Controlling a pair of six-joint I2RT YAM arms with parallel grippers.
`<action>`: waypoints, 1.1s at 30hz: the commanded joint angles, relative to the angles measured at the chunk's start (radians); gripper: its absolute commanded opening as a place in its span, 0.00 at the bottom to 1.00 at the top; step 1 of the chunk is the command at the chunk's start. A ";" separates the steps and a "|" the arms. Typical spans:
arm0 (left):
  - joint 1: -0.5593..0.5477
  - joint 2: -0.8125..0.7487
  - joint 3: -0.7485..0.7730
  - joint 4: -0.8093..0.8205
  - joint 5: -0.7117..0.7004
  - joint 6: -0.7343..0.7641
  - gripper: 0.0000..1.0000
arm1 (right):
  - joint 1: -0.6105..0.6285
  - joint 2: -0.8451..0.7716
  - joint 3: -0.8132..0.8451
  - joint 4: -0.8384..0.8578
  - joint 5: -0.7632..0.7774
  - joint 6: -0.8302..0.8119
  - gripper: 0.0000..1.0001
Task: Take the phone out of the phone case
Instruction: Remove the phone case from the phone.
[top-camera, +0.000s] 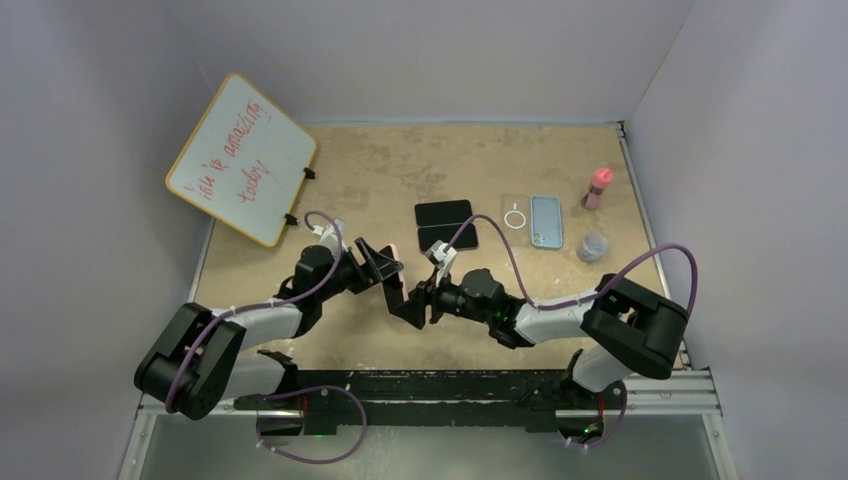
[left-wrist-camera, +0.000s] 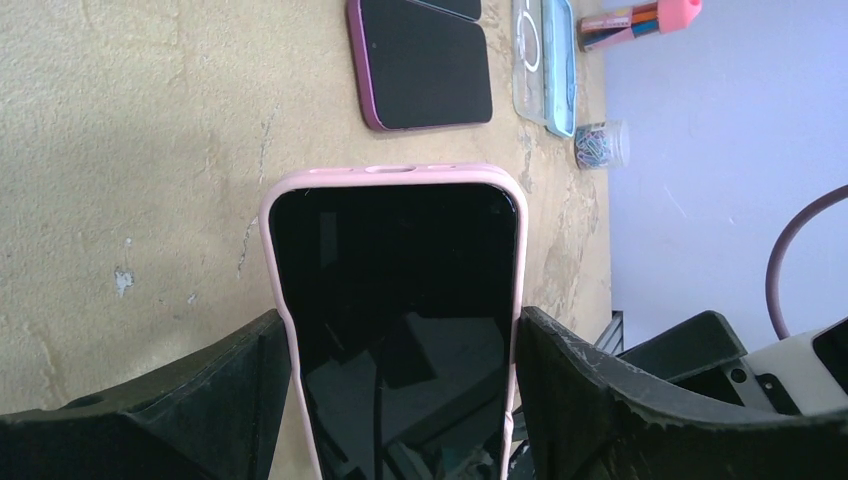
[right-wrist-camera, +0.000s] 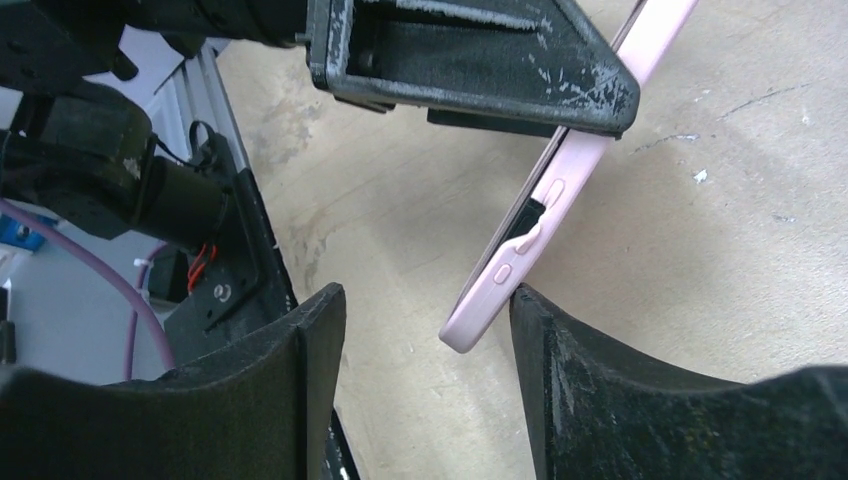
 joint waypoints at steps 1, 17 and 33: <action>-0.004 -0.052 0.053 0.035 0.030 0.027 0.00 | -0.002 -0.016 0.012 -0.023 -0.059 -0.077 0.61; -0.004 -0.049 0.095 -0.017 0.085 0.064 0.00 | -0.011 0.017 0.021 0.035 -0.075 -0.149 0.25; -0.004 -0.026 0.165 -0.105 0.177 0.126 0.00 | -0.009 0.027 0.111 0.029 -0.296 -0.415 0.00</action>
